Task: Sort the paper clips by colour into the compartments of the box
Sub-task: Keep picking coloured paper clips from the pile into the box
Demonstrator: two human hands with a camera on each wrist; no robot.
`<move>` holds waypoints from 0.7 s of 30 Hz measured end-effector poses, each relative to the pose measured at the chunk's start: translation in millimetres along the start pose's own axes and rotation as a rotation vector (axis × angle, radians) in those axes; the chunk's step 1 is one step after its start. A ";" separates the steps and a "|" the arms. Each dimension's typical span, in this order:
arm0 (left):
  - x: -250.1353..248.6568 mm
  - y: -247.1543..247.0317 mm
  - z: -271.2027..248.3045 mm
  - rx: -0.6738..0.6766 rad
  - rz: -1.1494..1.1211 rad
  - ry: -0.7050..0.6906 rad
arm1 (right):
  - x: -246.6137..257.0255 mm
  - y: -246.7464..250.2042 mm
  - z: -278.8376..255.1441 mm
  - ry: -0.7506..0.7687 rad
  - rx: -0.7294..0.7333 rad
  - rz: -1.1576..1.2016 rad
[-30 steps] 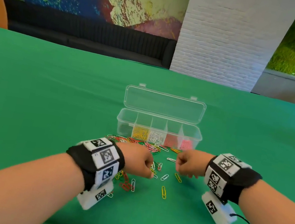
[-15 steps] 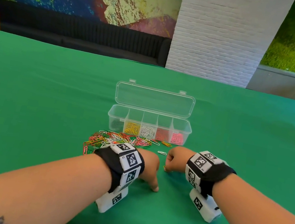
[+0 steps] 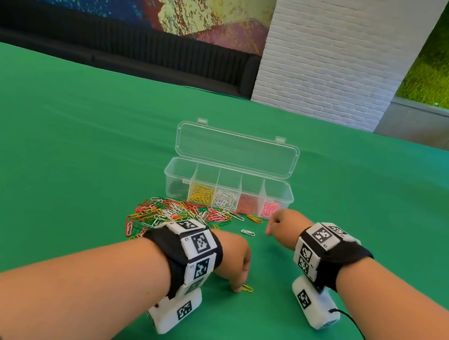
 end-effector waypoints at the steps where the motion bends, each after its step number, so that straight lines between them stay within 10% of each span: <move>1: 0.3 0.1 -0.6 -0.001 0.002 0.000 | -1.2 2.0 1.5 -0.003 -0.006 0.000; 21: 106.3 42.5 -41.6 -0.209 -0.134 0.174 | 3.2 -6.1 22.4 0.077 0.002 -0.137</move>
Point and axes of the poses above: each hand's wrist, its own z-axis towards the middle knuckle, its own y-axis out of the back of the hand, x = y × z, the point moved 7 cm from there along z, towards the middle knuckle, and after that the axes turned 1 degree about -x, right-handed, at the moved point
